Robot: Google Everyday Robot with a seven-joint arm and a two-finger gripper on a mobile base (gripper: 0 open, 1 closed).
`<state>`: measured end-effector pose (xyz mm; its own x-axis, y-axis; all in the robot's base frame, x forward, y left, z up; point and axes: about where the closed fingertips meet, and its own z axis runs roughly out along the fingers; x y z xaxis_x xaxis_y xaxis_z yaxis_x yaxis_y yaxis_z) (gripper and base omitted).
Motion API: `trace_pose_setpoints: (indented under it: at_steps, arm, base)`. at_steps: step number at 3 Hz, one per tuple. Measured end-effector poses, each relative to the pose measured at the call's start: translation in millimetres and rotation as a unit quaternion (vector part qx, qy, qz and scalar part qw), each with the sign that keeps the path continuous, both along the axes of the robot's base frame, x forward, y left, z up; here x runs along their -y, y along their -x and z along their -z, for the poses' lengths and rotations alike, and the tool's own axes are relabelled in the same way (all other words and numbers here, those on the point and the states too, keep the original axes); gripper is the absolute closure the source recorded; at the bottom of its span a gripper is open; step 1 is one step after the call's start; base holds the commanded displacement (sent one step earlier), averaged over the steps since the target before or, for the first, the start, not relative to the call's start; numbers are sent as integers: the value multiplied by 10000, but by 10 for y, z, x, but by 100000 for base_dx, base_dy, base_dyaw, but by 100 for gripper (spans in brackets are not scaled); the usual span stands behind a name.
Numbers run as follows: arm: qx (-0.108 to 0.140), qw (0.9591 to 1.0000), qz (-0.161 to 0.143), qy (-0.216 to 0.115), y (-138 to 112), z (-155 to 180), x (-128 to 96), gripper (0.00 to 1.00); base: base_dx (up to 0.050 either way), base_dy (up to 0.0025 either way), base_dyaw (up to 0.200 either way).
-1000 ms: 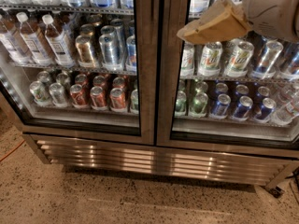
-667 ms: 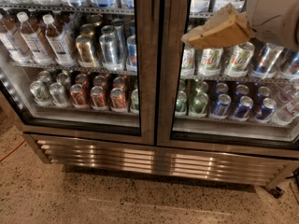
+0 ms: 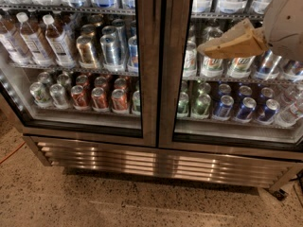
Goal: Open right fridge door
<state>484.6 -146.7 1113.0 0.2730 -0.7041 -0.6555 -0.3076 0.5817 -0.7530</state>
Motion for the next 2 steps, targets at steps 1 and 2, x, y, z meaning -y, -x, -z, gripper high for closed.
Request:
trace_pose_setpoints:
  at_steps: [1, 2]
  arm:
    - [15, 9999, 134, -65, -18, -43, -61, 0]
    - [-12, 9992, 223, -322, -101, -74, -187, 0]
  base:
    - [0, 0, 0]
    - [0, 0, 0]
